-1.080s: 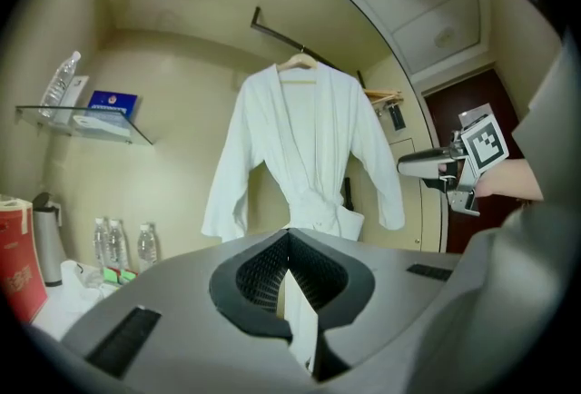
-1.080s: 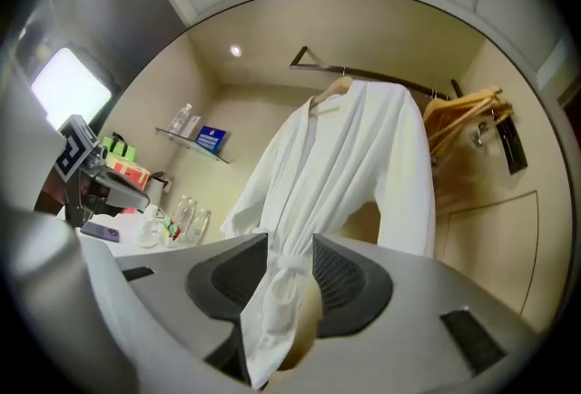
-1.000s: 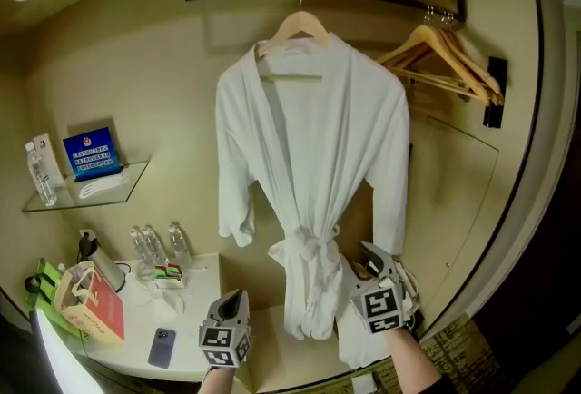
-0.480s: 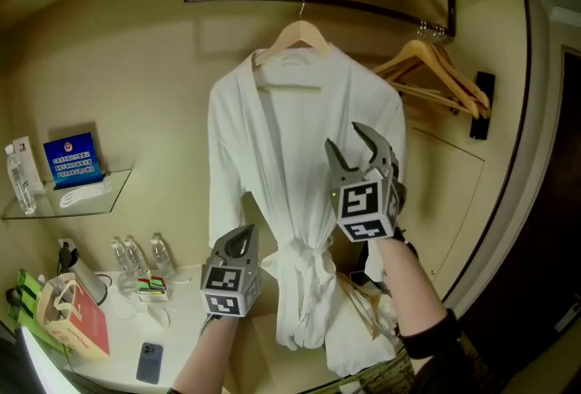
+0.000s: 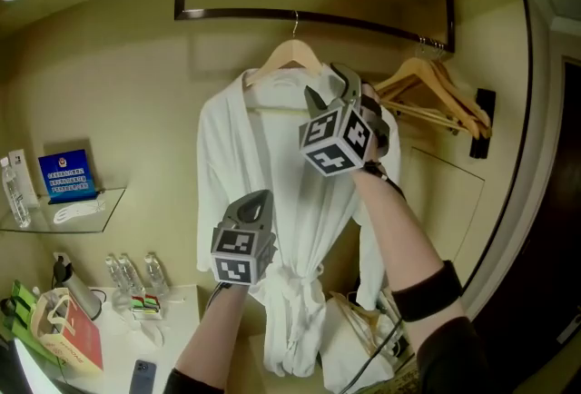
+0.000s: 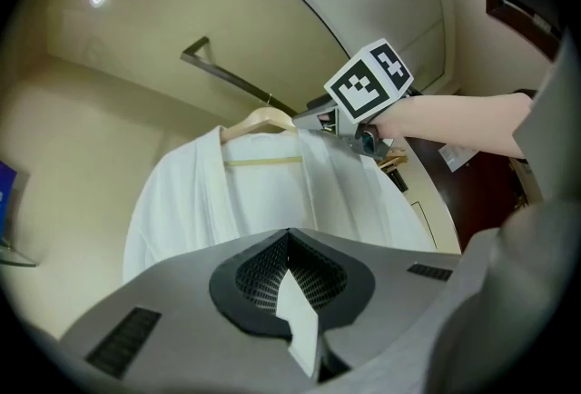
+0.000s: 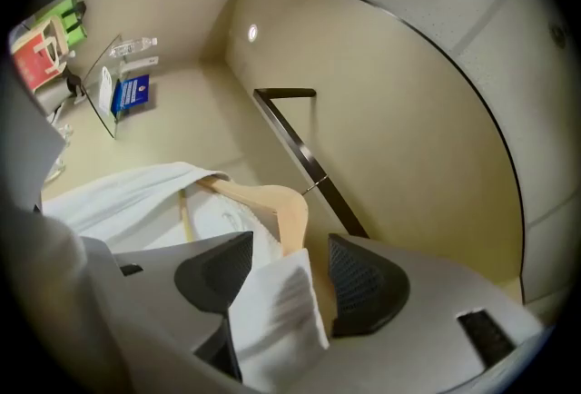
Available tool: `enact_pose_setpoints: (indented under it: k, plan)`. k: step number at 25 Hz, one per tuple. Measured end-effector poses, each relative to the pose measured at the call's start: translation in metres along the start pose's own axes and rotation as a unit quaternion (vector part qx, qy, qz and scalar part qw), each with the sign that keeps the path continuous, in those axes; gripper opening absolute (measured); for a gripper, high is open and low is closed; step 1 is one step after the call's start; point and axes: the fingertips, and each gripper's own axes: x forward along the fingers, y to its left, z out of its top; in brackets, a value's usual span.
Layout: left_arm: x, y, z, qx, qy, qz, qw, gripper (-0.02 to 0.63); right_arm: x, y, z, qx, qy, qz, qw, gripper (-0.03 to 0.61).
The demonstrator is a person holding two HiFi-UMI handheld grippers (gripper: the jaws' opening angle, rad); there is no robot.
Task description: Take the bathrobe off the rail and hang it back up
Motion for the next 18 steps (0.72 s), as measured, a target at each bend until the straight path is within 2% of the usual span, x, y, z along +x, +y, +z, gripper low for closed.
enact_pose_setpoints:
  k: [5,11,16,17,18]
  plan:
    - [0.018,0.006,0.018,0.004,-0.021,-0.002,0.9998,0.002,0.033,-0.004,0.005,-0.025,0.003,-0.005,1.0,0.288]
    - [0.028,0.012,0.021,0.005,-0.029,0.0,0.9996,0.002,0.063,-0.008,0.014,-0.087,0.013,-0.015,0.996,0.293]
    - [0.034,0.013,0.021,0.011,-0.034,0.0,0.9994,0.002,0.085,0.002,0.003,-0.13,0.033,-0.001,0.991,0.293]
    - [0.035,0.013,0.02,0.011,-0.033,0.001,0.9994,0.002,0.087,0.003,0.001,-0.135,0.034,0.002,0.99,0.289]
    - [0.035,0.014,0.018,0.01,-0.033,0.001,0.9994,0.002,0.089,0.004,-0.001,-0.138,0.035,0.003,0.99,0.259]
